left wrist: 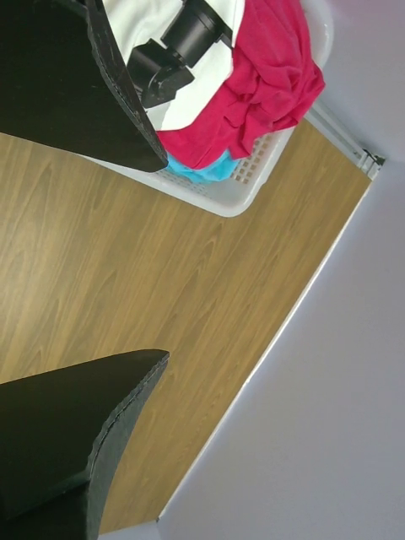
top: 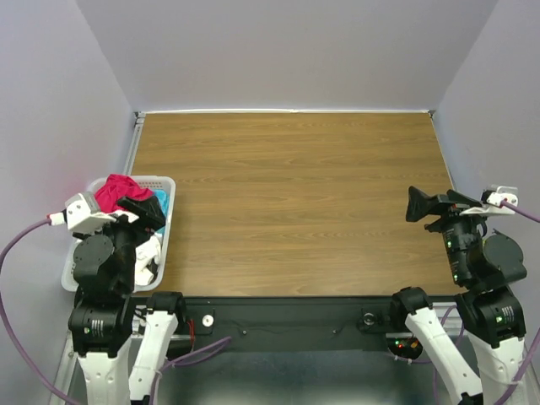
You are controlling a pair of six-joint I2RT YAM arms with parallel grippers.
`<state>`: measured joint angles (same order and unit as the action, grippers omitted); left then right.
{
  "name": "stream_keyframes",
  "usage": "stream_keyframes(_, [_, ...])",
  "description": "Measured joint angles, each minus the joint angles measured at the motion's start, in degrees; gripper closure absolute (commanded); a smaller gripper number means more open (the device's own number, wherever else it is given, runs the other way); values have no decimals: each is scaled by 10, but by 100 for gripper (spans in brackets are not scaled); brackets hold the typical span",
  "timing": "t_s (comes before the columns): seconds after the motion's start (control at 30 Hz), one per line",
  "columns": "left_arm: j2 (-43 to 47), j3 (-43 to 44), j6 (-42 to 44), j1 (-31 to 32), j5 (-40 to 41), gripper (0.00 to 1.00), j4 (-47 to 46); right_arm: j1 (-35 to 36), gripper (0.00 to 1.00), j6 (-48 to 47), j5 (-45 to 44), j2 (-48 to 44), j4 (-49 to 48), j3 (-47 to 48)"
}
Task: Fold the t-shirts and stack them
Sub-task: Grab the tshirt from the pile
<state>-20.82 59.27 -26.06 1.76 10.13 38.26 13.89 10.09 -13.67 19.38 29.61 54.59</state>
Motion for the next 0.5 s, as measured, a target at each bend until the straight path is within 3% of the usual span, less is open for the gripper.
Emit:
stream_keyframes(0.23, [-127,-5,-66,0,55,1,23,3,0,-5,3,15,0,-4])
stream_keyframes(0.5, [-245,-71,-155,0,158,1,13,12,0,-4,22,19,0,-12])
